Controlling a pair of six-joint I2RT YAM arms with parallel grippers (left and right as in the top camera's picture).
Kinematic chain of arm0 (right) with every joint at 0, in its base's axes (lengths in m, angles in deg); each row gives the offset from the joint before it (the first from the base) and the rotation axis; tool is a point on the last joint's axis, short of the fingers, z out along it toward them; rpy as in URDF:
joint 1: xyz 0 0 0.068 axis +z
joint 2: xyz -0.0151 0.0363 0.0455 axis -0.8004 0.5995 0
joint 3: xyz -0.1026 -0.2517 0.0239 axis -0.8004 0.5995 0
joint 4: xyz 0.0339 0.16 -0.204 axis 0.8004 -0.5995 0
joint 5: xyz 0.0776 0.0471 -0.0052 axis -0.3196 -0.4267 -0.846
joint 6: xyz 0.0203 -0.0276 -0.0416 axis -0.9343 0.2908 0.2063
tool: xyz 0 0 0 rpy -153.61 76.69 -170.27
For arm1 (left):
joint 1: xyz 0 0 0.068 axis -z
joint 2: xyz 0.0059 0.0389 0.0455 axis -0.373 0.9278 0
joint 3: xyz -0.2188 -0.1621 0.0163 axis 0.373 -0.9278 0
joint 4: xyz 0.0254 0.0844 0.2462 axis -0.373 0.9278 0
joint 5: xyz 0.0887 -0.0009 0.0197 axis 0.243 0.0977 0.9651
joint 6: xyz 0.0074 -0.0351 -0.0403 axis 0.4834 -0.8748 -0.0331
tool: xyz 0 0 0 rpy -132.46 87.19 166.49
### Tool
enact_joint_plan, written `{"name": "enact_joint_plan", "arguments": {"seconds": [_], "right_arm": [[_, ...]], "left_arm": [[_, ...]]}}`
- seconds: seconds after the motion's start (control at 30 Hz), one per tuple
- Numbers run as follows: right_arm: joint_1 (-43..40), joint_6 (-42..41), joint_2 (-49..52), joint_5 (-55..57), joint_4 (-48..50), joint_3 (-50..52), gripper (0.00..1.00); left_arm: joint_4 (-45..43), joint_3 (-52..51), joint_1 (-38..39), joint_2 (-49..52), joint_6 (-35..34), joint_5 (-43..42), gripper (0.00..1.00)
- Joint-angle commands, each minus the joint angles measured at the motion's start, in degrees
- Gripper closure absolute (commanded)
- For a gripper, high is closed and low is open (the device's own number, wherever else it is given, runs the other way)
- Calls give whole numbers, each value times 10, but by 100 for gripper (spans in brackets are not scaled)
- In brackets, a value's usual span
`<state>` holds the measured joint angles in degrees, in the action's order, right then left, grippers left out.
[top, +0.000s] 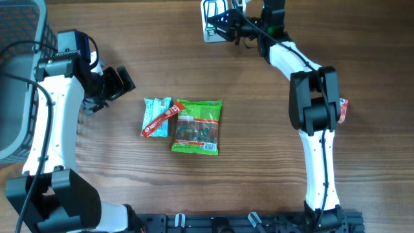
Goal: Scan the item barcode
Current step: 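Hold the green-white box under the scanner with the right gripper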
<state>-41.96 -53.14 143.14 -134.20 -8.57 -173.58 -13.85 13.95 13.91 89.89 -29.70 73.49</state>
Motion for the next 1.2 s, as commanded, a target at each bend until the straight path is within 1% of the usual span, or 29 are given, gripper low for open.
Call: {"name": "enact_joint_plan", "arguments": {"seconds": [0.0, 0.13, 0.27, 0.33, 0.43, 0.67, 0.77, 0.83, 0.87, 0.93, 1.07, 1.13, 1.17], "right_arm": [[0, -4, 30, 32, 14, -5, 82], [-1, 10, 46, 35, 72, -5, 79], [-1, 57, 47, 36, 75, -5, 78], [-2, 61, 49, 42, 75, -5, 78], [-3, 89, 50, 44, 76, -5, 78], [-4, 100, 50, 57, 75, -5, 78], [-5, 99, 49, 52, 76, -5, 86], [-6, 98, 41, 49, 76, -5, 85], [-6, 98, 33, 48, 76, -5, 82], [-7, 101, 8, 43, 75, -5, 82], [-18, 120, -71, 13, 34, -5, 92], [-25, 154, -117, -8, -22, -5, 94], [-30, 190, -145, -10, -76, -5, 95]], "left_arm": [[-1, -1, -2, -7, -5, -1, 0], [-1, -1, -2, -7, -5, -1, 0], [-1, -1, -2, -7, -5, -1, 0], [-1, -1, -2, -7, -5, -1, 0], [-1, -1, -2, -7, -5, -1, 0], [-1, -1, -2, -7, -5, -1, 0], [-1, -1, -2, -7, -5, -1, 0], [-1, -1, -2, -7, -5, -1, 0], [-1, -1, -2, -7, -5, -1, 0], [-1, -1, -2, -7, -5, -1, 0], [-1, -1, -2, -7, -5, -1, 0], [-1, -1, -2, -7, -5, -1, 0], [-1, -1, -2, -7, -5, -1, 0]]}}
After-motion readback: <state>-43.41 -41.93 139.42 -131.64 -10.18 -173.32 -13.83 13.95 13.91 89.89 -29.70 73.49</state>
